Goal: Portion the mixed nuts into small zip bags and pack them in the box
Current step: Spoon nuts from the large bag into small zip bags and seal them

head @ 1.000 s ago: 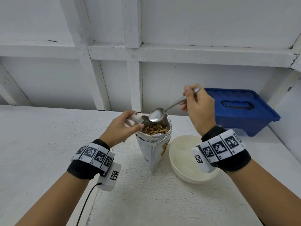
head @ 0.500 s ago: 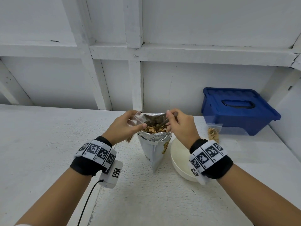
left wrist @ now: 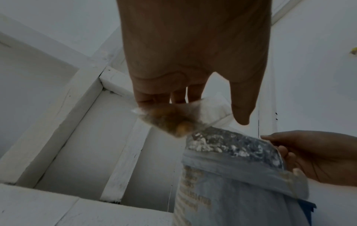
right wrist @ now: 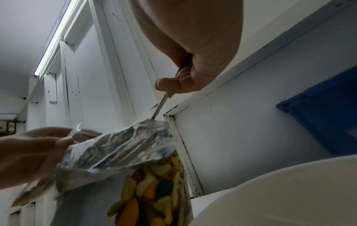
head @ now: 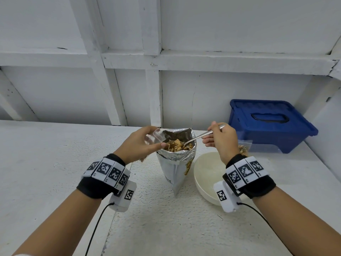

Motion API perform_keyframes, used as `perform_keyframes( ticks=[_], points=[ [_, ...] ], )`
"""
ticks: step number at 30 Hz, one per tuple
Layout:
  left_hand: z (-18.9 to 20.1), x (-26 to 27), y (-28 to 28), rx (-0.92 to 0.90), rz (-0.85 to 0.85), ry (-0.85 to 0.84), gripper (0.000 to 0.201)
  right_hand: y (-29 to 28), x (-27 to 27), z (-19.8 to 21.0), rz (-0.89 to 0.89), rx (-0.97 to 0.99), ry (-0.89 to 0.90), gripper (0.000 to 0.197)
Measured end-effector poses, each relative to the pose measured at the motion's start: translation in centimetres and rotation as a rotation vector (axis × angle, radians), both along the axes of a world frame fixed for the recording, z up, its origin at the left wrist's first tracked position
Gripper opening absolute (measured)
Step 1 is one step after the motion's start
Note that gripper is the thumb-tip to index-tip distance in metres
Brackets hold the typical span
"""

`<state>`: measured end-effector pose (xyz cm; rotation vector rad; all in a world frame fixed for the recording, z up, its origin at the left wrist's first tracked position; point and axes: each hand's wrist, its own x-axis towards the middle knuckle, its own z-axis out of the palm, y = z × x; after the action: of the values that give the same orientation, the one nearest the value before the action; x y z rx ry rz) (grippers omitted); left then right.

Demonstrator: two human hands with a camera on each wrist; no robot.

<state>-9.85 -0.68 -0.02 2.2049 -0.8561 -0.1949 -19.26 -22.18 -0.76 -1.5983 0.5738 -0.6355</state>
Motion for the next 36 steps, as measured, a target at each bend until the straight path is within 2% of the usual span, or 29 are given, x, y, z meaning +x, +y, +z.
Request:
perform_keyframes(
  ticks=[5, 12, 28, 32, 36],
  points=[
    [1.0, 0.3, -0.2, 0.175, -0.062, -0.135, 0.061, -1.2, -0.4, 1.0, -0.043, 0.015, -0.022, 0.027],
    [1.6, 0.7, -1.4, 0.285, -0.100, -0.167, 0.061, -1.8, -0.7, 2.9, -0.048, 0.032, -0.095, 0.028],
    [1.5, 0.4, -2.2, 0.178, -0.103, -0.088, 0.058, 0.1, 0.7, 3.5, 0.071, -0.018, -0.083, 0.028],
    [1.4, 0.1, -2.3, 0.132, -0.086, -0.058, 0.059, 0.7, 1.2, 4.1, 0.114, -0.111, -0.103, 0.027],
    [1.2, -0.2, -2.5, 0.058, -0.057, -0.037, 0.059, 1.9, 1.3, 5.5, 0.188, -0.310, -0.164, 0.023]
  ],
)
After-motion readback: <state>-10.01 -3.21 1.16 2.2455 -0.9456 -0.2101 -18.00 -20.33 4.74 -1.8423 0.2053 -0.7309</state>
